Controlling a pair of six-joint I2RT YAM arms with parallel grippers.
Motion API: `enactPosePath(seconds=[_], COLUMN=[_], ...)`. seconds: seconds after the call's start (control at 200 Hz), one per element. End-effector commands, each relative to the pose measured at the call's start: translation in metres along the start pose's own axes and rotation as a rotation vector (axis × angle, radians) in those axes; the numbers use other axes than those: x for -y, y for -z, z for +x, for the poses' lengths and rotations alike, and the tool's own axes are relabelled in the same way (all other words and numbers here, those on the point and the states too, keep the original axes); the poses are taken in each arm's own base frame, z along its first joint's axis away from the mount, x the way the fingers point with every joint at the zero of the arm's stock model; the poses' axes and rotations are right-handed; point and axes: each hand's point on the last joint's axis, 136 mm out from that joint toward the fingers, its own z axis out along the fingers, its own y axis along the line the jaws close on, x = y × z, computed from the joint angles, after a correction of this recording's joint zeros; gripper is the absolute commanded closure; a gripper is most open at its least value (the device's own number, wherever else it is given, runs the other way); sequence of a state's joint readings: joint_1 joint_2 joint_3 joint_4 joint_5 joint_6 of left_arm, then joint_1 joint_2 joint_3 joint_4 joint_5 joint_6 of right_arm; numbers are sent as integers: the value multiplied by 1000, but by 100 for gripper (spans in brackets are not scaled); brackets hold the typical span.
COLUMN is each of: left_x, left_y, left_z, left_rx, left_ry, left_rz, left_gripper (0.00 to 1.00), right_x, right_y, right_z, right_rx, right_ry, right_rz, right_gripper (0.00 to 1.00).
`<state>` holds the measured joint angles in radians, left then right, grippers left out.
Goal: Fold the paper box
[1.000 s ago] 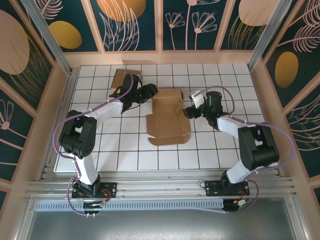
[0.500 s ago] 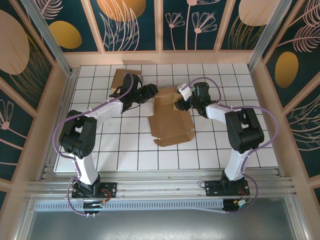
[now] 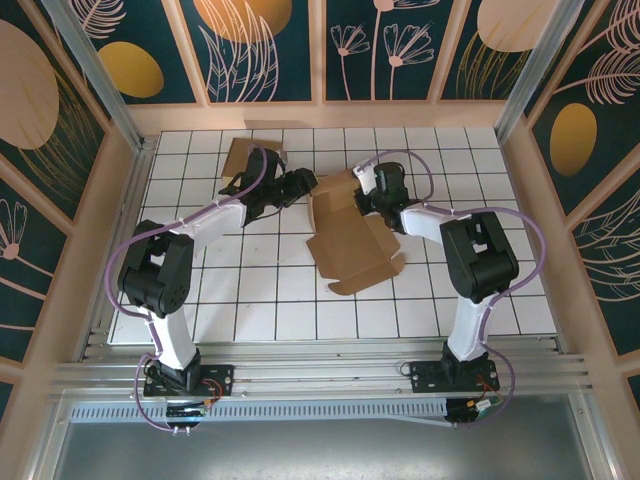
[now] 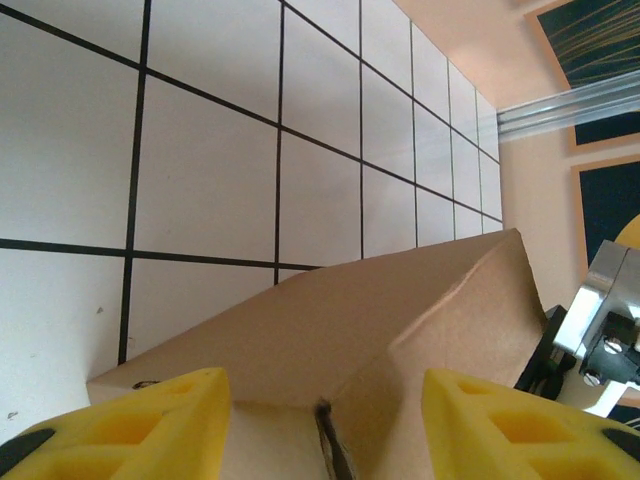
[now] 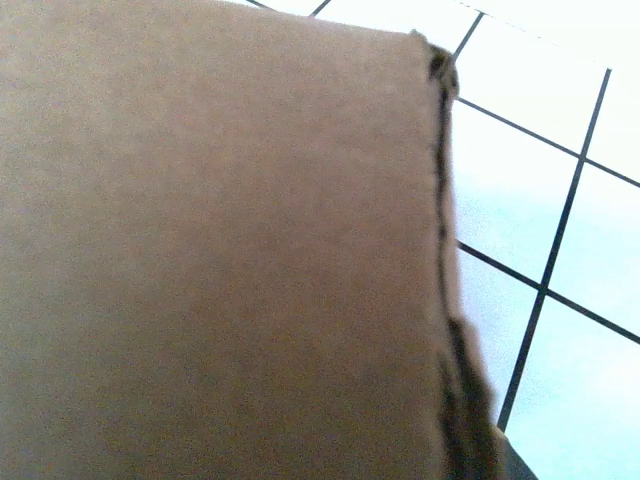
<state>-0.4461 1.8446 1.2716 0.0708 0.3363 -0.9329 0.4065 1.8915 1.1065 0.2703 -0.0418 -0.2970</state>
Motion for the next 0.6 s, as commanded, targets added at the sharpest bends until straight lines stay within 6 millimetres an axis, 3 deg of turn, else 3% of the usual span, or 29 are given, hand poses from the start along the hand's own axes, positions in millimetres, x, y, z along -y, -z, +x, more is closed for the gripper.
enactPosePath(seconds=[0.0,0.035,0.085,0.17,0.245,0.325,0.41,0.455,0.556,0.596], left_x=[17,17,16,16,16,16,19,21,22,35], left_y=[6,6,5,6,9,14,23,29,37,51], left_z=[-2,-2,0,1,0,-3,-9,-12,-19,-25], left_rx=[1,2,-2,-6,2,25,61,79,118,151], left_ry=[-13,-12,-10,-6,-8,-19,-39,-52,-78,-97], left_rz=[45,46,47,50,47,36,19,14,-9,14], left_gripper=[47,47,47,47,47,47,47,47,47,47], right_x=[1,0,-4,-4,-1,1,-2,-1,2,3], right_y=[-4,-3,-2,-4,-7,-7,-2,1,10,11], right_z=[16,14,11,10,9,6,1,-2,-9,-12], right_rx=[-63,-56,-35,-27,-36,-37,-25,-13,20,33], right_ry=[-33,-40,-52,-60,-60,-67,-60,-59,-60,-57], right_rz=[39,40,12,12,28,36,19,21,30,31], right_gripper=[74,69,69,81,98,100,72,64,58,60])
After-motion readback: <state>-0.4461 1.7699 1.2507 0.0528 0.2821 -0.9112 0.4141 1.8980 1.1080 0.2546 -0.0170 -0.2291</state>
